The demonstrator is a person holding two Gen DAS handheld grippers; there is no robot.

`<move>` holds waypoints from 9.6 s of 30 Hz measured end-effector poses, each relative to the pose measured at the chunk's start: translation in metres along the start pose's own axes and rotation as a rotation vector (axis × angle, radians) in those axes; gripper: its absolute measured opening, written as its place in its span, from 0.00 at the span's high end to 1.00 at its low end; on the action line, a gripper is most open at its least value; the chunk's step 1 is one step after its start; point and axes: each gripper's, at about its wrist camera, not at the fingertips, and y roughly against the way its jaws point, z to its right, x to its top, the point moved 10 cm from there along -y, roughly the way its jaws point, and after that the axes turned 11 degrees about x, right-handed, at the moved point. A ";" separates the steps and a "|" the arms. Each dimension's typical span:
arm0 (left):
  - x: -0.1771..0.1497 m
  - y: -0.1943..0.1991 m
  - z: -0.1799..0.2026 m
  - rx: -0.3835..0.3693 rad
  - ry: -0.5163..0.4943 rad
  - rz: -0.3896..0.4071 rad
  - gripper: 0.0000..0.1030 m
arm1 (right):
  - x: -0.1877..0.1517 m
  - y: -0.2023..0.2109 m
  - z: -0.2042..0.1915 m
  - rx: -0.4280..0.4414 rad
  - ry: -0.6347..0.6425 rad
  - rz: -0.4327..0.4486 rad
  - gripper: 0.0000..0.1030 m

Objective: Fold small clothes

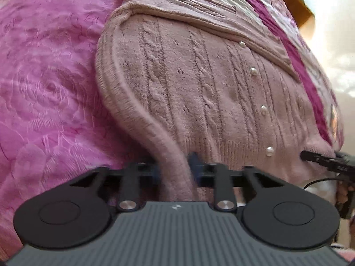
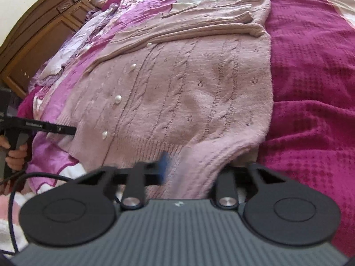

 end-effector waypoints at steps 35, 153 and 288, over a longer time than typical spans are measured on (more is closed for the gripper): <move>0.190 0.119 0.010 -0.245 0.312 0.473 0.88 | 0.191 0.060 -0.009 0.182 -0.097 0.607 0.92; 0.323 -0.051 0.007 0.328 -0.017 0.490 0.87 | 0.263 -0.056 0.107 -0.104 -0.179 0.502 0.93; 0.232 -0.002 -0.071 0.535 0.067 0.238 0.21 | 0.257 -0.041 0.040 -0.053 -0.194 0.594 0.76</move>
